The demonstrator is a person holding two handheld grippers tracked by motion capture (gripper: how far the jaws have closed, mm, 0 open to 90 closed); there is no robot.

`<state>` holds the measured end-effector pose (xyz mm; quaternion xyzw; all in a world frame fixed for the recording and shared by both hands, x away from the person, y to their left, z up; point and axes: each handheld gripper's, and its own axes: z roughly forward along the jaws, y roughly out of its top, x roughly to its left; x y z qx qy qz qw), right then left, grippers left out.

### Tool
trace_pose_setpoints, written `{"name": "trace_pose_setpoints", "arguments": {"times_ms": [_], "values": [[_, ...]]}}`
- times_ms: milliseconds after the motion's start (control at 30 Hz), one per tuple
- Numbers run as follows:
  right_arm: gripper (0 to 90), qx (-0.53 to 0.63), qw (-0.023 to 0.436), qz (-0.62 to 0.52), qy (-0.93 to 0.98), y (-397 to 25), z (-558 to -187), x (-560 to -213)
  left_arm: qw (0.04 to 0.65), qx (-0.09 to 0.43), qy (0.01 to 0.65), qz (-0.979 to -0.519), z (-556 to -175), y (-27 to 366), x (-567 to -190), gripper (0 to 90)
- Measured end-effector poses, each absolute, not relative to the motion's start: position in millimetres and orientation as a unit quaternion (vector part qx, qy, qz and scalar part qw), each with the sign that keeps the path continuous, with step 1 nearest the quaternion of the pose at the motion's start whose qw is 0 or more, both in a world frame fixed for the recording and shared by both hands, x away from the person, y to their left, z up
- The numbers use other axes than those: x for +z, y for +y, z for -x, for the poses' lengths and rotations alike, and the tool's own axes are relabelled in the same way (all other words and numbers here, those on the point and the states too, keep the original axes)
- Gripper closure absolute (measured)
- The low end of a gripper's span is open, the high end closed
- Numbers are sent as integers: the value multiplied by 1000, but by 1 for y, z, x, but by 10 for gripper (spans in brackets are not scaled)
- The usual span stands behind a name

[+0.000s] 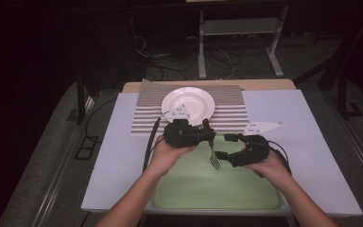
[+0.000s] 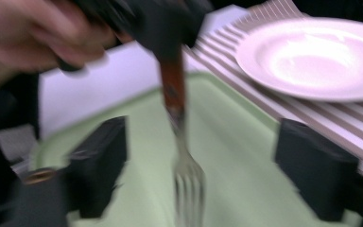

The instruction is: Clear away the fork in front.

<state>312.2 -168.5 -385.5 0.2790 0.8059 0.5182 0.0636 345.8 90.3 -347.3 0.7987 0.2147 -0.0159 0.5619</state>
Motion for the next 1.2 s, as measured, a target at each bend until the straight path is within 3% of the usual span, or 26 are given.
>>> {"name": "trace_pose_setpoints", "arguments": {"times_ms": [100, 567, 800, 1200], "values": [[124, 514, 90, -294, 801, -181, -312, -396, 563, -14, 216, -797, -346, 96, -344, 784], [90, 481, 129, -334, 801, -237, -294, -420, 566, -10, 214, -796, -342, 154, -334, 787], [20, 480, 137, -346, 794, -260, -282, -427, 559, -8, 223, -798, -334, 177, -335, 788], [16, 471, 138, -364, 792, -277, -271, -436, 546, -19, 228, -806, -314, 203, -341, 790]]}}
